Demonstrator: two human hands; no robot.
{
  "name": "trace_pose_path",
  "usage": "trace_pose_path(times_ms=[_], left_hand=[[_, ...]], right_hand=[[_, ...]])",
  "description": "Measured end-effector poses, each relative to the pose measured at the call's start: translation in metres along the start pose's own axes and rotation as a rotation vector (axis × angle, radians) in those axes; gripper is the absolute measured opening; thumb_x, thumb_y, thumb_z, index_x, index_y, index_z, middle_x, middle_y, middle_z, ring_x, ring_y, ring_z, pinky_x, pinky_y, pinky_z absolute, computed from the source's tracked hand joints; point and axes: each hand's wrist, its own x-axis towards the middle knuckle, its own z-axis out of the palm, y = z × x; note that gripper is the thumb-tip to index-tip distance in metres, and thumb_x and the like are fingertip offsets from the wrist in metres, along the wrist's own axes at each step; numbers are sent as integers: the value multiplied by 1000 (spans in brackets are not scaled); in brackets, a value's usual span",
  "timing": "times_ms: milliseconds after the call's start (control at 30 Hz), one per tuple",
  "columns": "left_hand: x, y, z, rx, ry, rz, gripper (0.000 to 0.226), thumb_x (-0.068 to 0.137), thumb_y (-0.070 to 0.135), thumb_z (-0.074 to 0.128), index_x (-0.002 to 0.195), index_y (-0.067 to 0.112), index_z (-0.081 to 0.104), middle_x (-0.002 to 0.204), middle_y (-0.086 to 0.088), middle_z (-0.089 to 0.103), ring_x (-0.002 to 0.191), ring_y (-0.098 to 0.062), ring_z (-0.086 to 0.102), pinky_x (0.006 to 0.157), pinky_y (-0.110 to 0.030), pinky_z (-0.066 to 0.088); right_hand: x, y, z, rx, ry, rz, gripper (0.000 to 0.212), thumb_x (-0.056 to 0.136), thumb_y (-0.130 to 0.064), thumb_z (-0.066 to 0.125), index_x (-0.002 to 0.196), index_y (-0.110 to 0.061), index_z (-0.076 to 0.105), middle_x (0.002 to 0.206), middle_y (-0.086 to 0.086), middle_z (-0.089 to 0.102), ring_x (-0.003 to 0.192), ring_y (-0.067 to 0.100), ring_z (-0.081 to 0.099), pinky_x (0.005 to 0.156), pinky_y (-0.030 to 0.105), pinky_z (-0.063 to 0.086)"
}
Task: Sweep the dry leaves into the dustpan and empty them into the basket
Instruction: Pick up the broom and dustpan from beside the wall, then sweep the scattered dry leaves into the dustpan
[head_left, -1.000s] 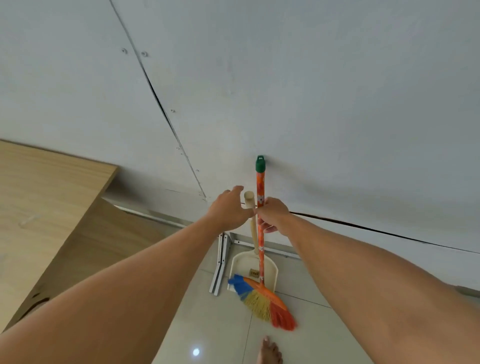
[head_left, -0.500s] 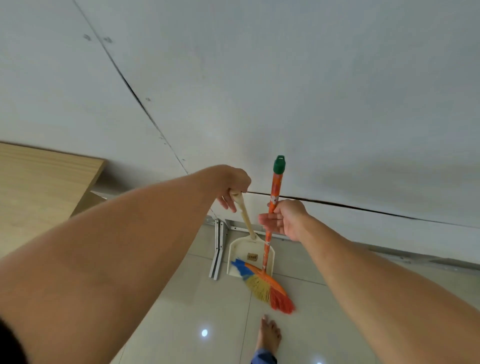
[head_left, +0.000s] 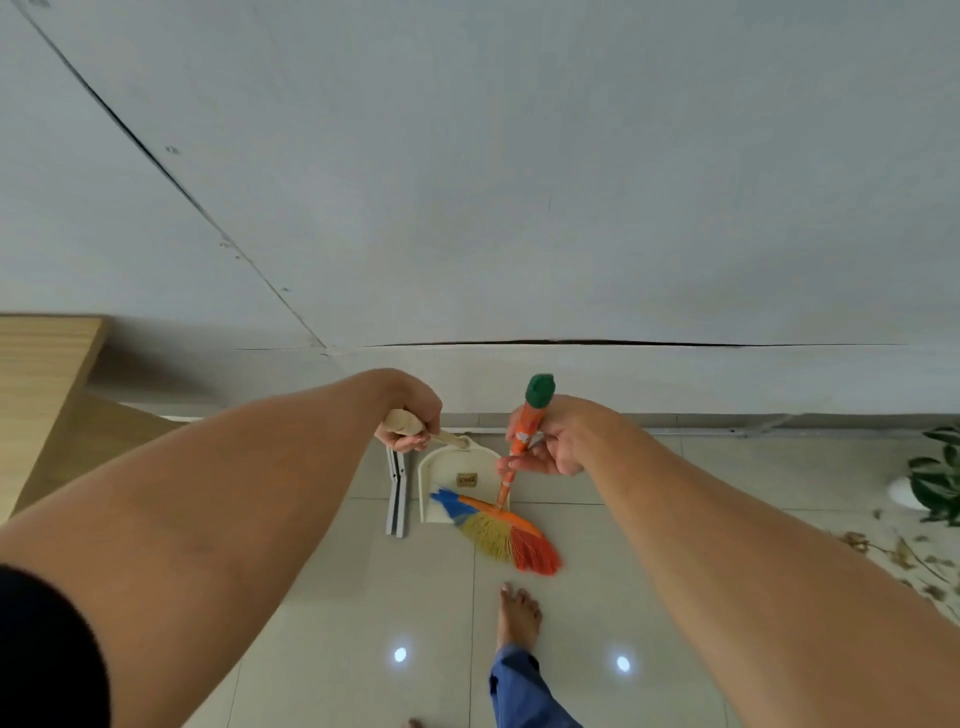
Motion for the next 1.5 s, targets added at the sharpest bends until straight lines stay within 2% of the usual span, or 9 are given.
trace_pose_path(times_ms=[167,333,500,700,800,933,1067,1367,1500], left_hand=[[-25,-41,23,-205,0,79,13,103,8,41,96,3,51,60,-7,51,33,-11,47,31,-15,41],[-49,-96,51,-524,-25,200,15,97,1,44,111,2,48,64,-10,51,35,-12,49,33,-16,45],[-78,-156,88,-791,-30,286,14,96,2,54,109,4,49,74,-10,50,36,-14,47,37,-16,49],[-113,-228,142,-1131,-131,255,5,92,-1,55,92,3,52,65,-10,54,33,-18,49,36,-22,49],[-131,-249,177,-1270,-177,235,7,92,-2,51,89,4,49,56,-11,54,31,-19,47,33,-22,45],[-147,-263,237,-1256,-192,276,12,94,-6,44,86,3,47,64,-8,47,29,-15,39,31,-15,38],[-149,-261,292,-1217,-279,298,17,100,-1,45,84,4,49,49,-8,47,25,-11,36,29,-12,36],[-169,-233,428,-1326,-380,269,23,102,3,47,79,9,46,38,-5,40,26,-8,35,33,-10,36],[-179,-221,498,-1299,-364,269,17,102,4,47,86,8,48,40,-4,41,32,-6,35,36,-9,37]], right_hand=[[-31,34,15,-36,55,35,14,91,7,50,97,15,60,114,40,61,44,31,67,32,24,51],[-64,90,42,85,89,19,10,93,4,51,88,7,59,89,32,62,31,14,54,29,17,44],[-105,173,84,106,169,-102,20,88,-2,61,70,6,57,57,11,55,30,7,47,30,11,38],[-129,281,115,42,340,-254,22,81,7,51,61,-3,53,59,10,49,41,10,45,31,11,33],[-142,333,114,80,388,-330,22,79,13,49,67,-6,51,64,11,48,51,14,47,45,19,40],[-154,410,100,266,366,-302,24,93,8,45,75,-8,51,79,10,58,50,14,62,59,23,60],[-175,474,74,386,277,-200,30,101,-7,41,72,-12,42,43,-1,48,24,1,41,27,12,34],[-200,616,-5,578,351,-276,2,94,-8,48,96,-9,49,61,2,45,36,4,42,34,14,37],[-219,680,-54,673,329,-315,11,91,-3,47,101,-8,49,60,2,46,37,3,42,33,15,37]])
